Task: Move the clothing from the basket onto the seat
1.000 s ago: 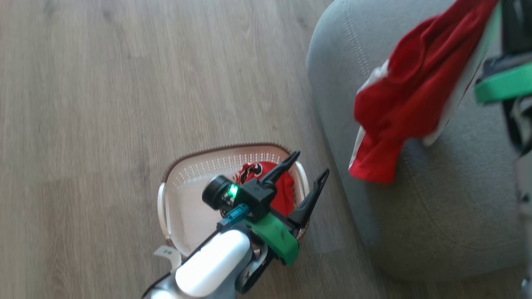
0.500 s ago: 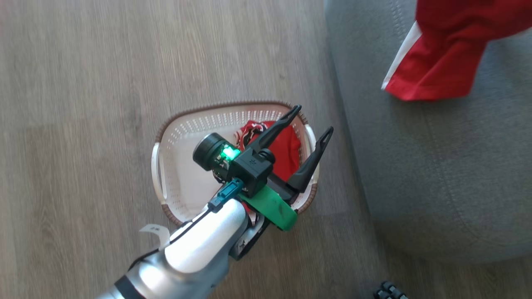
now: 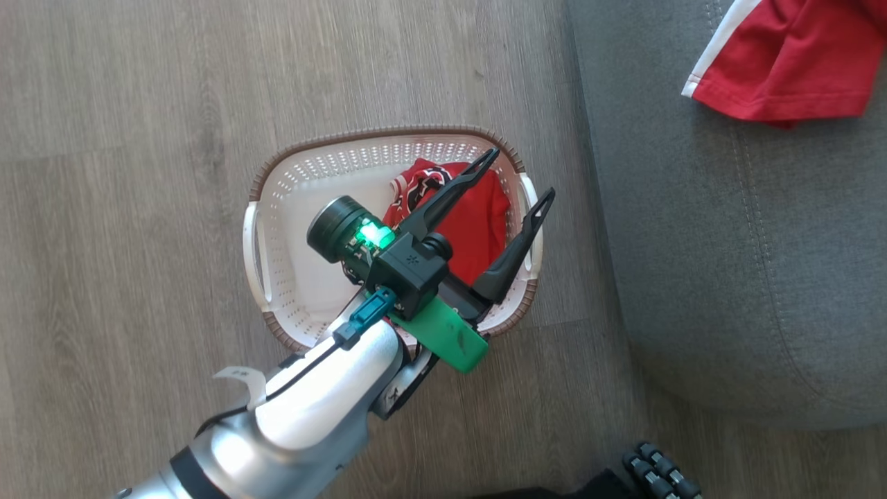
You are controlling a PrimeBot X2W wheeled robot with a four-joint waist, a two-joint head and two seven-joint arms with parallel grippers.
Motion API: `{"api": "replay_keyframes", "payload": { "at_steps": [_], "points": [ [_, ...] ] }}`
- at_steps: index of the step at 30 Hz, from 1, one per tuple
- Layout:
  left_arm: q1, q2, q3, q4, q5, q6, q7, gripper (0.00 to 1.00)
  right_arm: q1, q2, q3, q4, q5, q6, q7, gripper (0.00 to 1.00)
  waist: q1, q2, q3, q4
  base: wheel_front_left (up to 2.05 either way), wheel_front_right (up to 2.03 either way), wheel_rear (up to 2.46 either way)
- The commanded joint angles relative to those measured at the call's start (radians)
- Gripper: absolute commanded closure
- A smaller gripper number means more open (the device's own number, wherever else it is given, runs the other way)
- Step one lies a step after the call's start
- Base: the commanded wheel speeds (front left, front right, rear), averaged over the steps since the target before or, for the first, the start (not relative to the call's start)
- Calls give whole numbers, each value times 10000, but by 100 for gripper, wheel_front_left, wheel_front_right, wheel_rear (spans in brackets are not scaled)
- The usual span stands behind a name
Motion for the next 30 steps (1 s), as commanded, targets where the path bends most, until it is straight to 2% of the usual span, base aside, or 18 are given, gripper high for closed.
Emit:
{"api": "replay_keyframes", "payload": {
  "at_steps": [1,5,11,13,14,15,19,30],
  "points": [
    [-119,162,247,-407,120,109,72,0,330,170,-9,-33,-145,69,-85,100,-1,-1,75,-32,0,0,0],
    [-158,285,281,-532,129,189,147,0,884,580,-65,529,-262,69,-99,100,-1,-1,167,-89,0,0,0],
    [-229,425,318,-619,124,262,231,0,1208,837,-192,1484,-385,69,-102,100,-1,-1,221,-125,0,0,0],
    [-217,480,332,-611,120,298,232,0,1161,919,-129,1621,-396,69,-103,55,-1,-1,219,-167,0,0,0],
    [-205,498,334,-601,113,311,229,0,1147,957,-83,1685,-378,69,-103,18,-1,-1,201,-186,0,0,0],
    [-190,510,336,-583,103,323,224,0,1135,979,-34,1730,-359,69,-103,0,-1,-1,168,-206,0,0,0],
    [-94,525,355,-457,7,348,187,0,1187,1004,246,1590,-216,69,-104,0,-1,-1,-56,-278,0,0,0],
    [426,516,487,76,-435,322,-38,0,2047,769,1138,-291,495,69,-104,0,-1,-1,-1182,-453,0,0,0]
  ]
}}
